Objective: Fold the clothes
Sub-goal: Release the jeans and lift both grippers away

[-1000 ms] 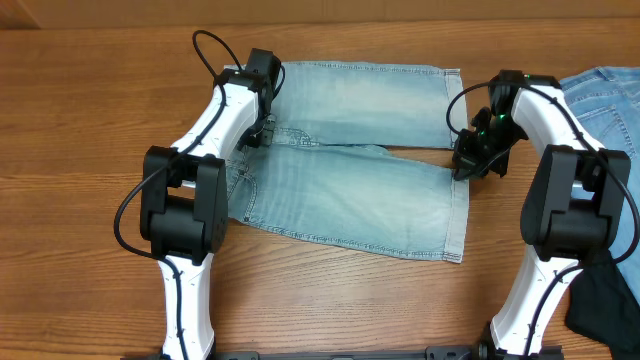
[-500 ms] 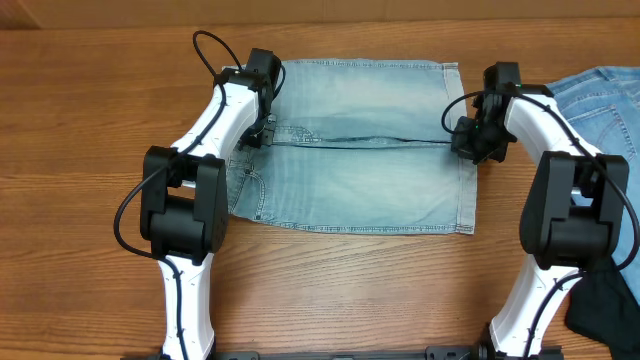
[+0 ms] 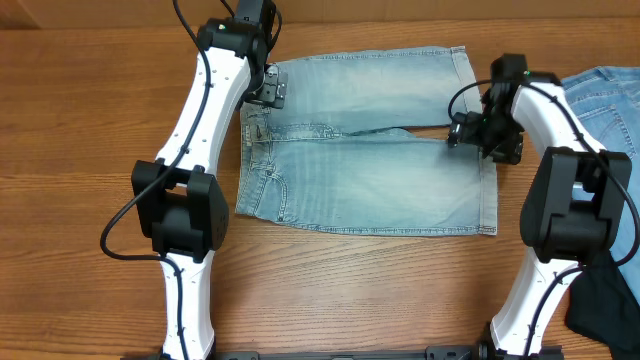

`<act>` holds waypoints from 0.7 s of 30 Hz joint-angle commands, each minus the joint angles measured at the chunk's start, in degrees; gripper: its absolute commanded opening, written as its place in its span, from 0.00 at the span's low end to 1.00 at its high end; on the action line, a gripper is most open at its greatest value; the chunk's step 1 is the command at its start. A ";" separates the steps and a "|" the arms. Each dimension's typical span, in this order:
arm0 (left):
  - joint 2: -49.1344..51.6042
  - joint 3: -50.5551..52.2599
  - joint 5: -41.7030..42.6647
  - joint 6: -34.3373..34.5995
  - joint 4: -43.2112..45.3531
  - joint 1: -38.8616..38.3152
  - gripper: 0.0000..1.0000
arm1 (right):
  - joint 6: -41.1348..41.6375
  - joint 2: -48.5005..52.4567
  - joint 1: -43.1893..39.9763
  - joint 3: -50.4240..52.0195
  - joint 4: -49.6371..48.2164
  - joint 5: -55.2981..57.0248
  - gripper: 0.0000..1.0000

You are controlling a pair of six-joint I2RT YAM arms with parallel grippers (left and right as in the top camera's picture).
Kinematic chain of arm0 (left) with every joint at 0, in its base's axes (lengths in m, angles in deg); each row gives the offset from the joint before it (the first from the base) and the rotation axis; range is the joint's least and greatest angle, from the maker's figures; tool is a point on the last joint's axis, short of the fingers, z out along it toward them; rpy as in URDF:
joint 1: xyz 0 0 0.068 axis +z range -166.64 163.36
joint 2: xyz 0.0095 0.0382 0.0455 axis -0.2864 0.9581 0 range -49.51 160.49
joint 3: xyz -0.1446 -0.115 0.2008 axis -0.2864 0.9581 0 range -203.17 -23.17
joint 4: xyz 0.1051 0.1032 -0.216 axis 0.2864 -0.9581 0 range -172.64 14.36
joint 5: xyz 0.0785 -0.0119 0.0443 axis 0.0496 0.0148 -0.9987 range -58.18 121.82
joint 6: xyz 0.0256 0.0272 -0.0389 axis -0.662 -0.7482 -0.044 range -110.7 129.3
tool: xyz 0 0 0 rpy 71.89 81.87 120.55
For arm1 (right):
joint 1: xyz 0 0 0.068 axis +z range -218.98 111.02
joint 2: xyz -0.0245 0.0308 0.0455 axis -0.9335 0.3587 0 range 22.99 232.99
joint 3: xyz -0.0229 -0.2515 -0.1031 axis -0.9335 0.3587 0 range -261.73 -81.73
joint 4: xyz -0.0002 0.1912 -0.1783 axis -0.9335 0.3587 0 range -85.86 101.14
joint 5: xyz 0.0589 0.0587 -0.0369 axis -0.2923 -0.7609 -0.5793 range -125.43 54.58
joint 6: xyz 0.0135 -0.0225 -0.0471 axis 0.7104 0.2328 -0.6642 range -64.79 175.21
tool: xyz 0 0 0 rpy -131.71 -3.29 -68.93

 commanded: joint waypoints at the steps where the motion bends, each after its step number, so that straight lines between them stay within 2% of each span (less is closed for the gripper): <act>1: 0.11 0.63 9.97 3.50 -3.56 0.48 0.80 | -2.43 -0.68 -0.15 -6.73 3.80 -1.16 1.00; 2: 0.11 1.57 12.02 4.33 -4.33 0.46 0.73 | -2.40 -0.98 -0.15 -8.17 5.40 -1.18 1.00; 4: 0.13 3.30 12.33 5.22 -4.63 0.17 0.48 | -2.36 -1.29 -0.15 -9.81 8.33 -1.25 1.00; 5: 0.13 5.44 12.17 5.22 -4.42 0.11 0.25 | -2.34 -1.33 -0.17 -9.97 9.99 -1.62 1.00; 6: 0.13 6.97 12.22 5.35 -4.48 0.11 0.12 | -2.32 -1.33 -0.17 -9.94 10.91 -1.66 0.99; 7: 0.13 9.44 12.22 5.88 -4.50 0.09 0.04 | -2.34 -1.33 -0.17 -9.94 11.72 -1.66 0.95; 9: 0.13 14.62 12.22 6.34 -3.76 0.11 0.04 | -2.36 -1.33 -0.11 -9.94 12.22 -1.77 0.78; 11: 0.13 22.91 12.46 6.62 0.11 0.11 0.05 | -2.36 -1.33 -0.11 -9.94 11.41 -1.79 0.31; 12: 0.13 25.66 12.44 7.04 1.31 0.11 0.05 | -2.36 -1.33 -0.11 -9.94 11.30 -1.79 0.14; 13: 0.13 27.23 12.44 7.17 2.12 0.17 0.05 | -2.36 -1.33 -0.11 -9.94 11.17 -1.79 0.04; 17: 0.13 32.09 12.04 7.39 4.59 0.24 0.07 | -2.38 -1.31 -0.11 -9.88 10.16 -1.77 0.04; 21: 0.13 33.31 1.79 12.96 2.10 0.31 0.04 | -2.40 -1.31 -0.11 -9.88 10.16 -1.77 0.04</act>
